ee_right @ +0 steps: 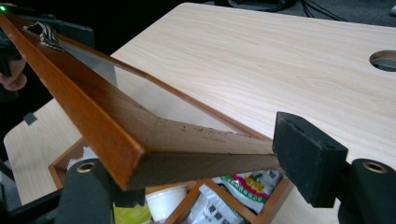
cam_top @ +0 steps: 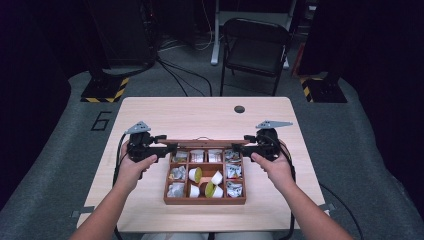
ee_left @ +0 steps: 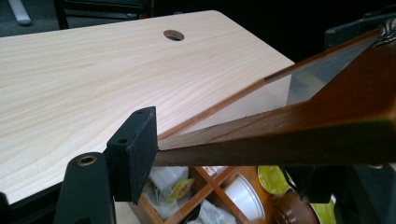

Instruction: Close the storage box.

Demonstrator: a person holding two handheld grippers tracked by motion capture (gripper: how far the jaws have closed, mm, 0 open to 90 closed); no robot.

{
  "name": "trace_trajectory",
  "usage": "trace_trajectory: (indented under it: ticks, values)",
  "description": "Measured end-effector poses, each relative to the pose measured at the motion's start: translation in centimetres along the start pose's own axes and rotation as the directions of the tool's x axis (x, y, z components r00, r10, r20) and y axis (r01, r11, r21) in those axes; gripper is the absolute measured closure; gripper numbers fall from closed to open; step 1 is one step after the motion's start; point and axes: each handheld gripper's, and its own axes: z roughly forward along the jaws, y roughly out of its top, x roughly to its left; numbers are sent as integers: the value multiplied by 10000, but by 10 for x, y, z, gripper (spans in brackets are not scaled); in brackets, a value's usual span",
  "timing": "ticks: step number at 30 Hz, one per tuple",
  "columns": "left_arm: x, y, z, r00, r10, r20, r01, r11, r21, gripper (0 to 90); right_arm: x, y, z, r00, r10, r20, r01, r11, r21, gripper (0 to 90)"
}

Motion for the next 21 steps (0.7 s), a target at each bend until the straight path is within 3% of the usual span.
trace_trajectory:
  ticks: [3,7,13,17,21]
  values:
    - [-5,-3,-6,9995,293,-83,-292,9996,37,321,3,-5,-4,9997,-219,54,219,9998,19,302]
    - [-9,-5,-16,9998,183,127,-181,9996,-197,320,4,-11,-10,9999,-91,-101,90,9999,-83,308]
    - [-18,-11,-24,9995,262,171,-259,9996,-136,325,11,-18,-20,9997,-122,-207,116,9996,-270,317]
    - [-25,-25,-27,9993,367,83,-365,9993,-123,332,17,-31,-27,9992,-390,-82,386,9986,-363,328]
    - [-35,-45,-28,9968,784,-159,-782,9968,158,328,24,-57,-29,9983,-576,31,577,9978,-338,341]
